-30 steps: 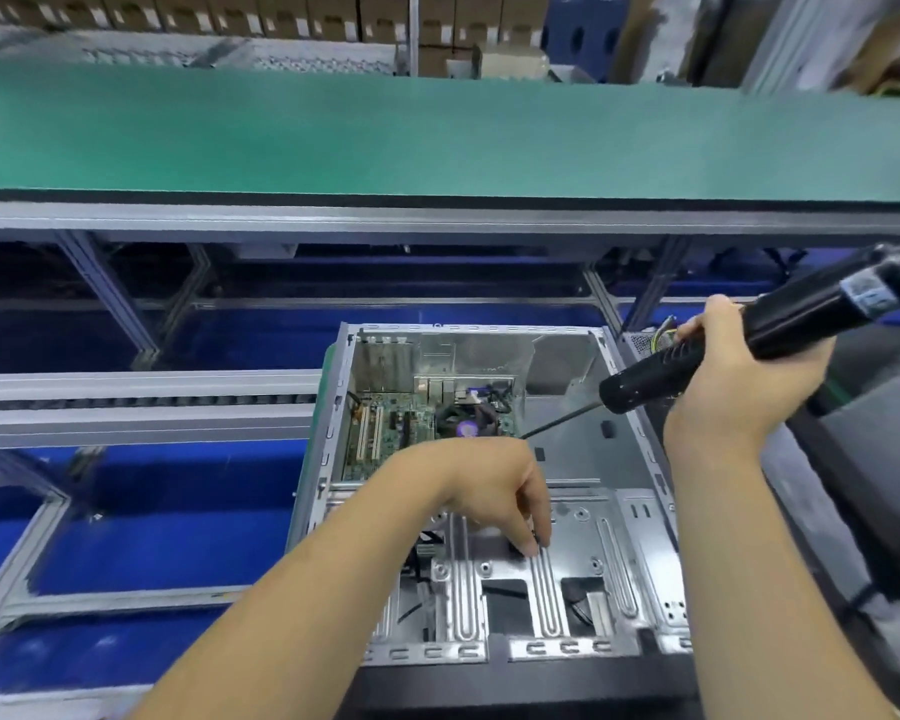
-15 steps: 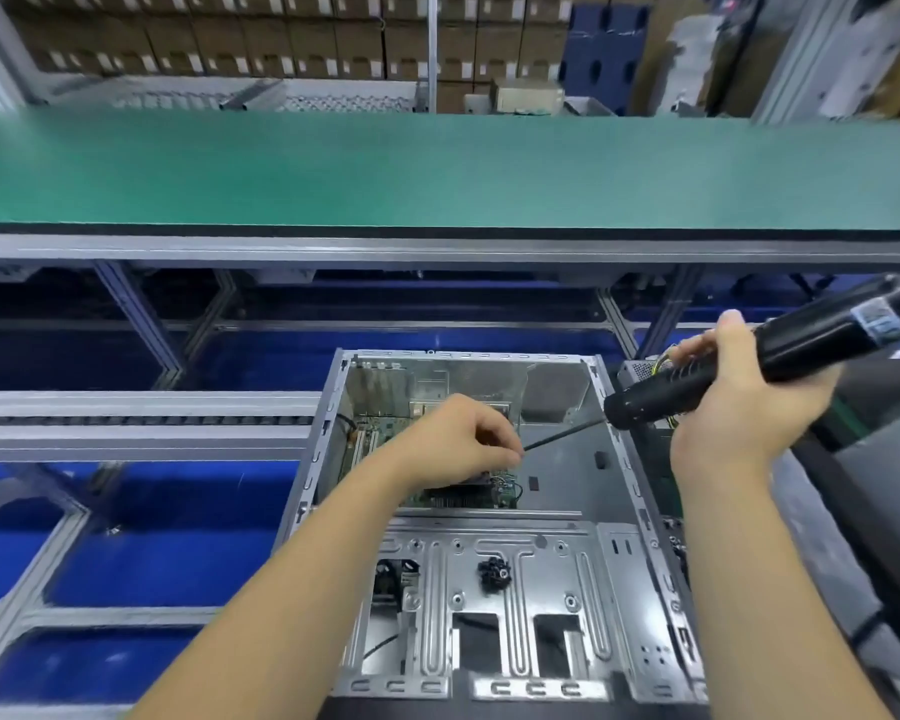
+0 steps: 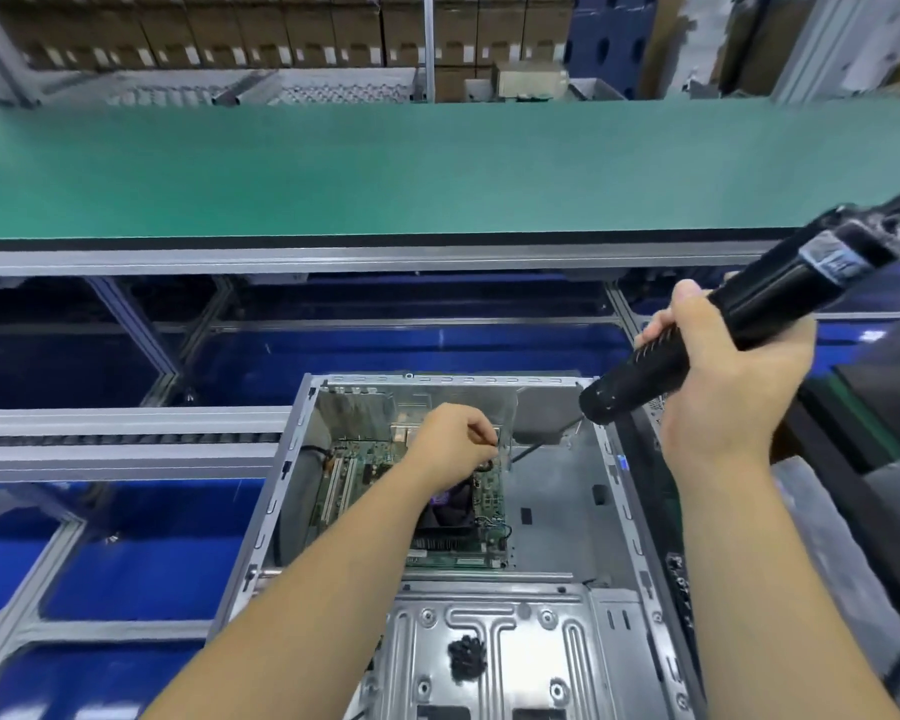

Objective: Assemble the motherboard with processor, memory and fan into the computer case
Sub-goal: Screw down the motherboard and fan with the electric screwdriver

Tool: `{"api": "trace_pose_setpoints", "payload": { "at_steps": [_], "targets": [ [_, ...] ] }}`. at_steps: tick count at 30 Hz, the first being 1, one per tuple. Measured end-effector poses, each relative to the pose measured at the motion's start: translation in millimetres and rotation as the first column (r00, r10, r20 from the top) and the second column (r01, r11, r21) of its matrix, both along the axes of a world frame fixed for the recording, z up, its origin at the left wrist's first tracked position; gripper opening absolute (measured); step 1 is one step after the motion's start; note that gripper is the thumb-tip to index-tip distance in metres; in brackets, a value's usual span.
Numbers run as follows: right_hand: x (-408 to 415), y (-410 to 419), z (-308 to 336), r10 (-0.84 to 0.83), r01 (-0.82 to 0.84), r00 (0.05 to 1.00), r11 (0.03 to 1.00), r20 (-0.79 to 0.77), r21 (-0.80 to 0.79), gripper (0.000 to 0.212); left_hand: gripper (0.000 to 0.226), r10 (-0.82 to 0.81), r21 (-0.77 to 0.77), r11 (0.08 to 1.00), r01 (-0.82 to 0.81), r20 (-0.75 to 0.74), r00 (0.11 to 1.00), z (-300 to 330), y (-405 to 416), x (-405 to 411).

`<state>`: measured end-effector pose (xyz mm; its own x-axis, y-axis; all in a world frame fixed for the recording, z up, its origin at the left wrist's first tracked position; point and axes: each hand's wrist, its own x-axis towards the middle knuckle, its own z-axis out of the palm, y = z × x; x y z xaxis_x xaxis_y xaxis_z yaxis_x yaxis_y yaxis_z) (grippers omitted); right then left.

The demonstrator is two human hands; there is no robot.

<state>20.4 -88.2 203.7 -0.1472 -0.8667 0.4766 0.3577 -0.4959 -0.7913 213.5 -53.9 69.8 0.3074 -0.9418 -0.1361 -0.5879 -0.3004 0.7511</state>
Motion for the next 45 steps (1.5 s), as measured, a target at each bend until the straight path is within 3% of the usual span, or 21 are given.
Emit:
{"api": "trace_pose_setpoints", "payload": {
  "at_steps": [9, 15, 19, 31, 36, 45],
  "targets": [
    [15, -13, -5, 0.042, -0.042, 0.999, 0.999, 0.015, 0.004, 0.025, 0.013, 0.053, -0.058, 0.997, -0.047, 0.101, 0.993, -35, 0, 1],
    [24, -14, -10, 0.016, -0.015, 0.999, 1.0, -0.038, 0.013, 0.032, 0.018, 0.059, -0.054, 0.997, -0.056, 0.045, 0.997, -42, 0, -4],
    [25, -15, -15, 0.024, -0.024, 1.0, 1.0, -0.009, 0.018, 0.023, 0.019, 0.043, -0.075, 0.996, -0.04, 0.033, 0.999, -42, 0, -5],
    [26, -20, -20, 0.019, -0.018, 1.0, 1.0, -0.01, 0.013, 0.023, 0.02, -0.003, -0.12, 0.993, 0.007, 0.028, 1.0, -41, 3, -3],
    [26, -20, -20, 0.065, -0.066, 0.997, 0.998, -0.037, -0.025, 0.035, 0.023, -0.017, -0.116, 0.993, 0.026, 0.077, 0.997, -41, 3, -2],
    [27, -21, -18, 0.107, -0.106, 0.994, 0.994, 0.027, -0.026, 0.024, 0.024, -0.033, -0.122, 0.991, 0.048, 0.122, 0.992, -42, 3, -3]
  ]
}}
